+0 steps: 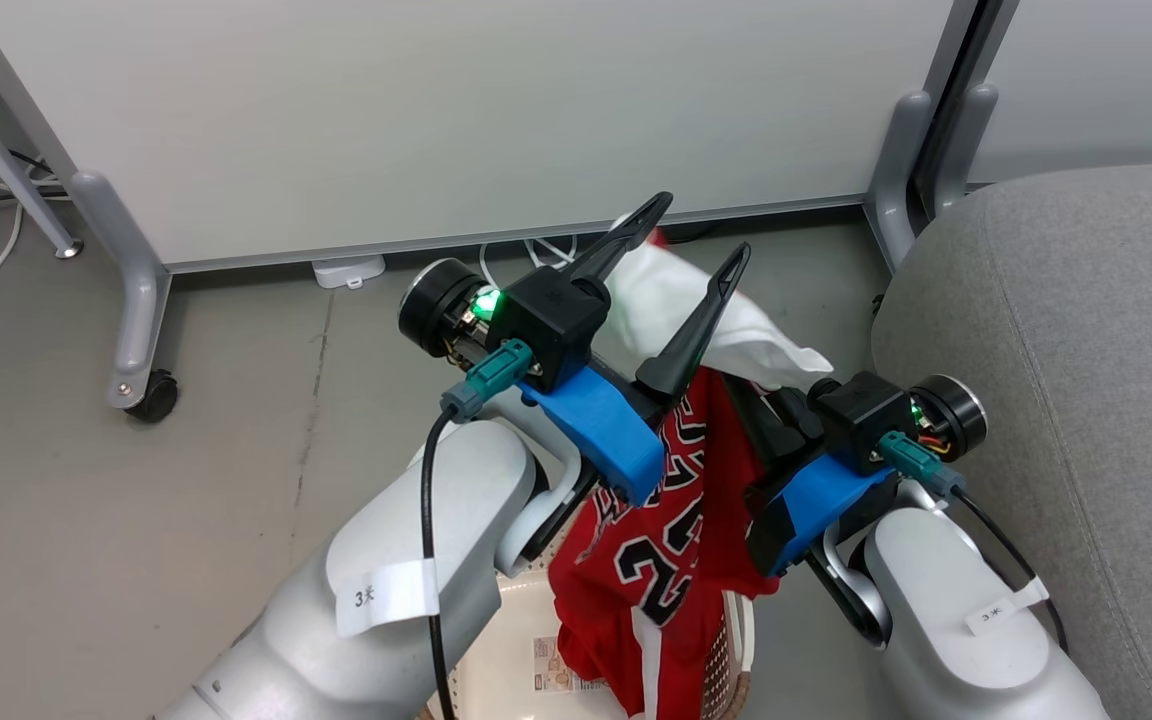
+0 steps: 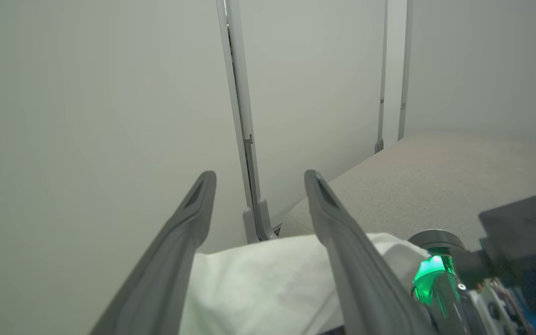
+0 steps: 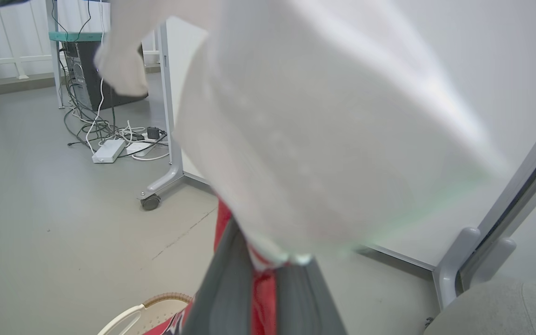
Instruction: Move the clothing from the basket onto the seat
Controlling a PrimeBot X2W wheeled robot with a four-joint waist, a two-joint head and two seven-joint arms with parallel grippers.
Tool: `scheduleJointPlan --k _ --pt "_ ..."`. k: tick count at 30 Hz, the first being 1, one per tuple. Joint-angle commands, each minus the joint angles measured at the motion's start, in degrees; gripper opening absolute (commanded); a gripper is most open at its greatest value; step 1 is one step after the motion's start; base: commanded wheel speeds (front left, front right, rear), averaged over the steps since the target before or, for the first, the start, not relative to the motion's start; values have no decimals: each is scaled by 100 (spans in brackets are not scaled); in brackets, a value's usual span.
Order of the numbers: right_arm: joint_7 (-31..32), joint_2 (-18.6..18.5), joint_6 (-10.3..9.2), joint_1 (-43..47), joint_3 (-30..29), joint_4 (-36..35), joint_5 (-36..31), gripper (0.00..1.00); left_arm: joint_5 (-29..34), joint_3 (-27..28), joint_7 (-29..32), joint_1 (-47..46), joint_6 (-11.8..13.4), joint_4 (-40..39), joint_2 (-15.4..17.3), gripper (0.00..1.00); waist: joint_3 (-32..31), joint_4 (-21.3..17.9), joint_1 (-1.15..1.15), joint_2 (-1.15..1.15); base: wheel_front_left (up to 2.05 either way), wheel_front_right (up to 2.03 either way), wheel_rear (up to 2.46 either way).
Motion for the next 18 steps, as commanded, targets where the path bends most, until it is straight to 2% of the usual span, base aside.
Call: scheduleJointPlan --k 1,9,18 --pt "-22 -3 3 50 -16 -47 38 0 5 2 -33 -73 27 14 38 100 14 -7 0 0 0 0 0" --pt "-22 -22 3 105 -206 -206 56 0 14 -9 -34 -77 74 26 110 100 171 -146 0 0 0 0 0" --pt "-22 -52 3 183 -543 -510 -11 0 38 -79 7 -126 91 -22 175 100 413 -525 0 0 0 0 0"
